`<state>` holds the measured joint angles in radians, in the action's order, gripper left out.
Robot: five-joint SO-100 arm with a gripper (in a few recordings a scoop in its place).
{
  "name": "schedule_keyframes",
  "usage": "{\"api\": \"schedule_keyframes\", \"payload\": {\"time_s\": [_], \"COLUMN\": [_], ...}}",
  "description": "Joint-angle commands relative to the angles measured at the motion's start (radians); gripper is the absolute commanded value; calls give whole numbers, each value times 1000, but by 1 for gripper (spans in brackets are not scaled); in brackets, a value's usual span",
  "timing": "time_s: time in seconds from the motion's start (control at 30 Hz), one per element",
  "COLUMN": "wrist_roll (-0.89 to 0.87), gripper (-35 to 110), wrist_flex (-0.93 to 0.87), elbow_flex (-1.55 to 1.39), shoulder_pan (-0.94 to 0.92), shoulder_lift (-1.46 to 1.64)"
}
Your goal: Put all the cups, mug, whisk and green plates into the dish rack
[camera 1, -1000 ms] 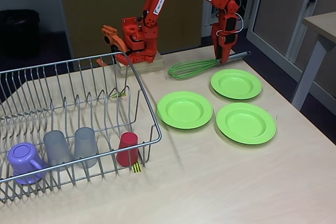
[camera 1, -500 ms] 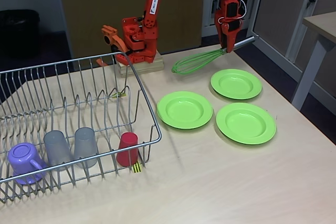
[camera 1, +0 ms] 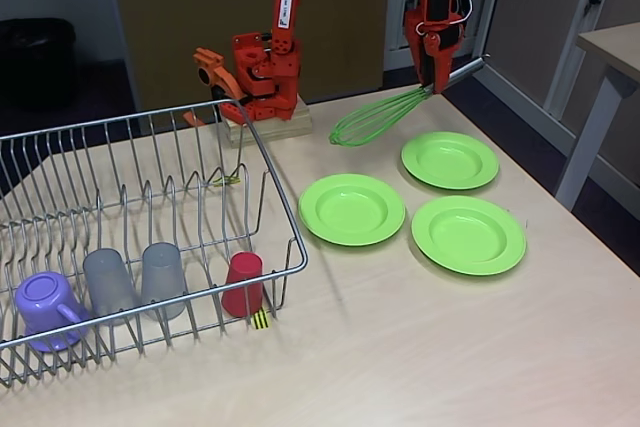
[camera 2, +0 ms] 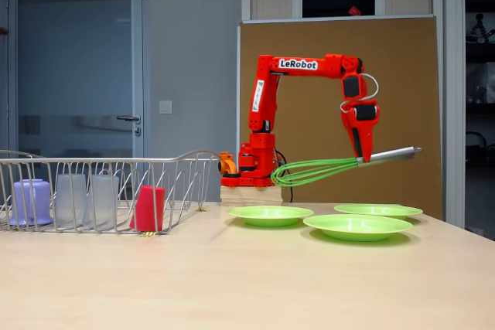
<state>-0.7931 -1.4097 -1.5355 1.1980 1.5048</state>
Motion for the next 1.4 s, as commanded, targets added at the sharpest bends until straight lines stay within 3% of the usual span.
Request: {"api": "schedule_keyframes", "payload": {"time_s": [0.0, 0.47, 0.77, 1.03, 1.37], "wrist_roll": [166, 706, 1206, 1600, 1743], "gripper": [0, 0, 0, 0, 0], "wrist_flex": [-75, -360, -416, -304, -301], "elbow_flex": [75, 77, 61, 175, 626], "shoulder_pan": [-64, -408, -950, -1437, -1796], "shoulder_lift": [89, 449, 594, 393, -126]}}
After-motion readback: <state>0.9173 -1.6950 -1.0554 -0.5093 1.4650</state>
